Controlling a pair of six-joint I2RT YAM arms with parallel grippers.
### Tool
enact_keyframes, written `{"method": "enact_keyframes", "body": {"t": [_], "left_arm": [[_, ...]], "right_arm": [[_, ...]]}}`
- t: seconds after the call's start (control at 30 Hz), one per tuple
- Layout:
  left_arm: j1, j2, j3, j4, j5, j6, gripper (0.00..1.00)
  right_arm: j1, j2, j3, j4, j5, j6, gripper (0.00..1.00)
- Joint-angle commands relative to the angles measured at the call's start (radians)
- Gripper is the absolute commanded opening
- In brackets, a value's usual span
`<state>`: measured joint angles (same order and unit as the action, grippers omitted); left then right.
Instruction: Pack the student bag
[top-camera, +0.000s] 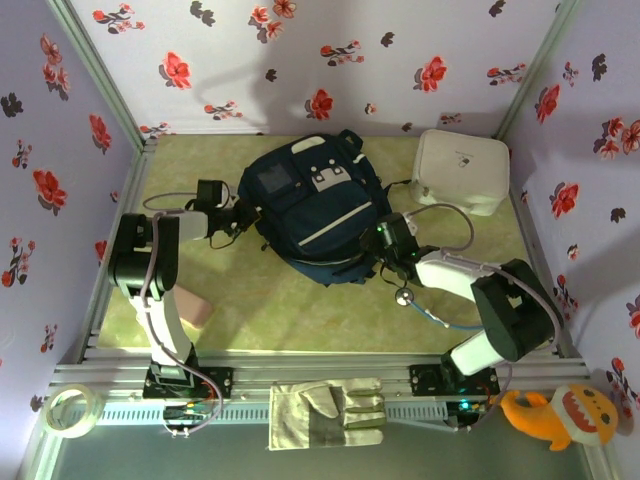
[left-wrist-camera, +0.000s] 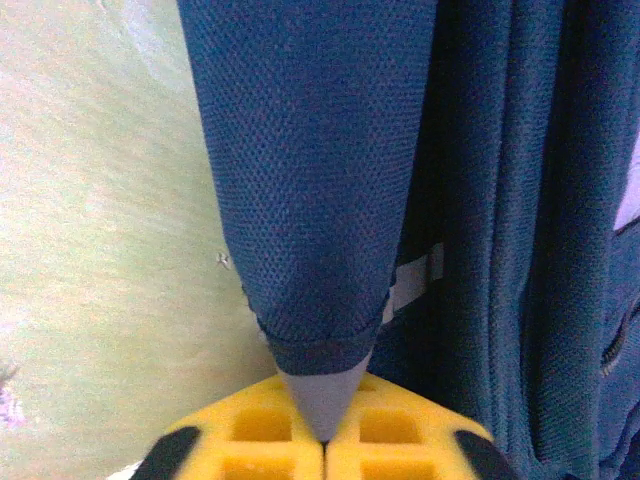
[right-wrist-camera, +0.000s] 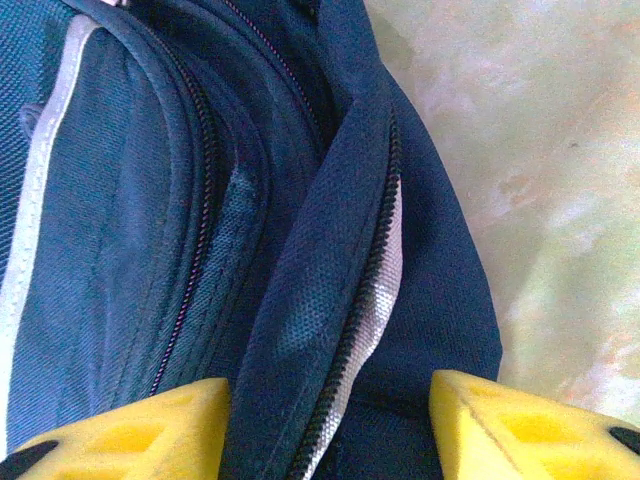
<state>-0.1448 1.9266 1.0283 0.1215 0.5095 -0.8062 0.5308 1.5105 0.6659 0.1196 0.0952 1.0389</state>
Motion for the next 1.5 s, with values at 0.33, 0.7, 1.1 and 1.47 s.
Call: {"method": "enact_keyframes", "body": {"t": [0.33,0.7,1.1,1.47], "left_arm": [[0.021,-0.288,-0.132,0.024,0.009,-0.036,0.00],[-0.003,-0.419,-0.222,0.004,0.006,-0.109,0.00],[-0.075,-0.451,-0.230,0.000,-0.127,-0.186,0.00],[-0.135,-0.455,-0.163,-0.026,-0.173,-0.192,0.00]], "right_arm": [[-0.025,0.239,0.275,0.075,-0.063,-0.241,0.52],[-0.086,0.549,0.680,0.002,-0.228,-0.375,0.51],[-0.131,0.247,0.617,-0.332,-0.072,-0.486,0.60],[0.148,0.028,0.508,-0.453,-0.010,-0.466,0.55]]}}
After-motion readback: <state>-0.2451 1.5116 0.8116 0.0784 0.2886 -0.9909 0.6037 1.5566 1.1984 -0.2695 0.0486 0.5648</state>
